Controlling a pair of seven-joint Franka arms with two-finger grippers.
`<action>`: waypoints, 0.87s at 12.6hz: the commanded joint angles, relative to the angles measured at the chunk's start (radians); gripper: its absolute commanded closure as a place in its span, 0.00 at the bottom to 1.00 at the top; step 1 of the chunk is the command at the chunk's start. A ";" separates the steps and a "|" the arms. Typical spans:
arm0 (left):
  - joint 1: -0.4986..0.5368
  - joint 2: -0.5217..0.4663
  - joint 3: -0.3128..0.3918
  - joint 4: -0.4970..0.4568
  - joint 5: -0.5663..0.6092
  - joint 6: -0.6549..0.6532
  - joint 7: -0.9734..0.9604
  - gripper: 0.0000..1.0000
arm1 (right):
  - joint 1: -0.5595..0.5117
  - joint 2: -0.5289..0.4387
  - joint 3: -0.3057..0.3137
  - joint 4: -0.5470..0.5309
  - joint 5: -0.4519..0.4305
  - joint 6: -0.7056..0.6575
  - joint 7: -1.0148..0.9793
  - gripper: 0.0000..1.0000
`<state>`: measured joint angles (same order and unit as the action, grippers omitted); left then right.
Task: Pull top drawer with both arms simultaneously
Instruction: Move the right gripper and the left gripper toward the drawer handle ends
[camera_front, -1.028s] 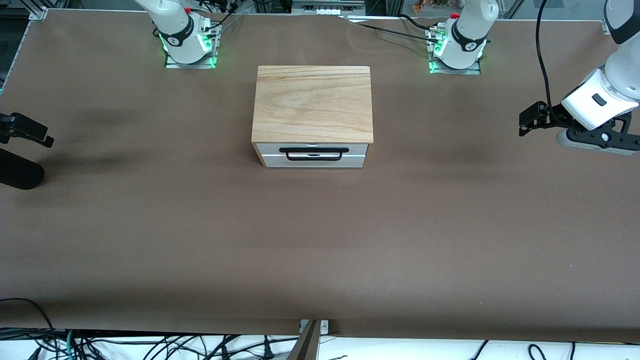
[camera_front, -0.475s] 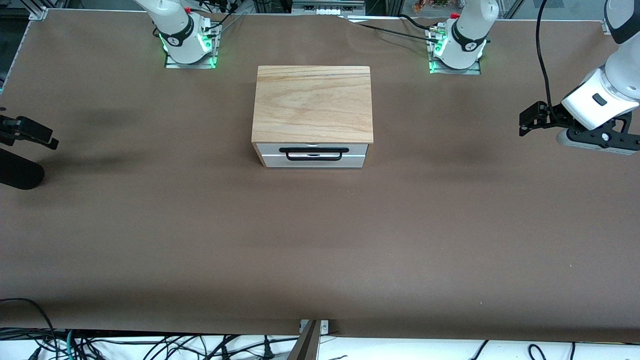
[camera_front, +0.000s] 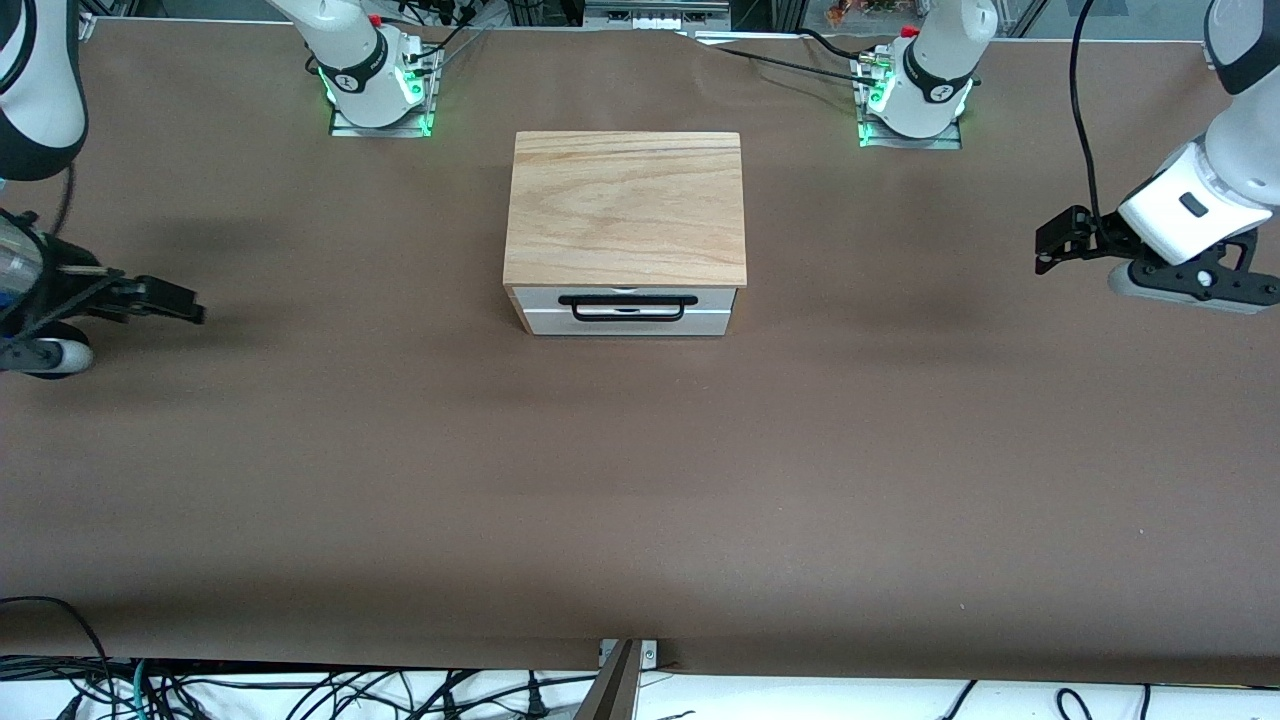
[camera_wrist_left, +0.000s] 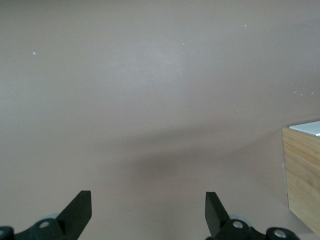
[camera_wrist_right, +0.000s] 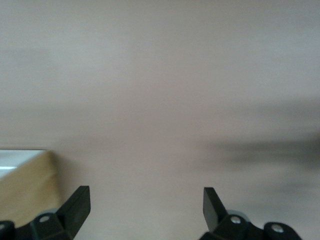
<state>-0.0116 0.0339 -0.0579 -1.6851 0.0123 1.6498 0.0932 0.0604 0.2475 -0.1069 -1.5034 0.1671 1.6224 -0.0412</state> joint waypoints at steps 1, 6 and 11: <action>-0.007 0.050 -0.020 0.021 -0.058 -0.010 0.005 0.00 | -0.010 0.053 0.000 -0.014 0.206 -0.013 -0.012 0.00; -0.025 0.262 -0.025 0.122 -0.363 0.008 0.008 0.00 | -0.019 0.179 0.000 -0.044 0.616 -0.013 -0.225 0.00; -0.088 0.398 -0.025 0.154 -0.705 0.083 0.013 0.00 | -0.028 0.275 -0.001 -0.231 1.011 -0.035 -0.664 0.00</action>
<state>-0.0703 0.3942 -0.0867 -1.5711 -0.6174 1.7060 0.0988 0.0393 0.5085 -0.1110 -1.6792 1.0968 1.6145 -0.5777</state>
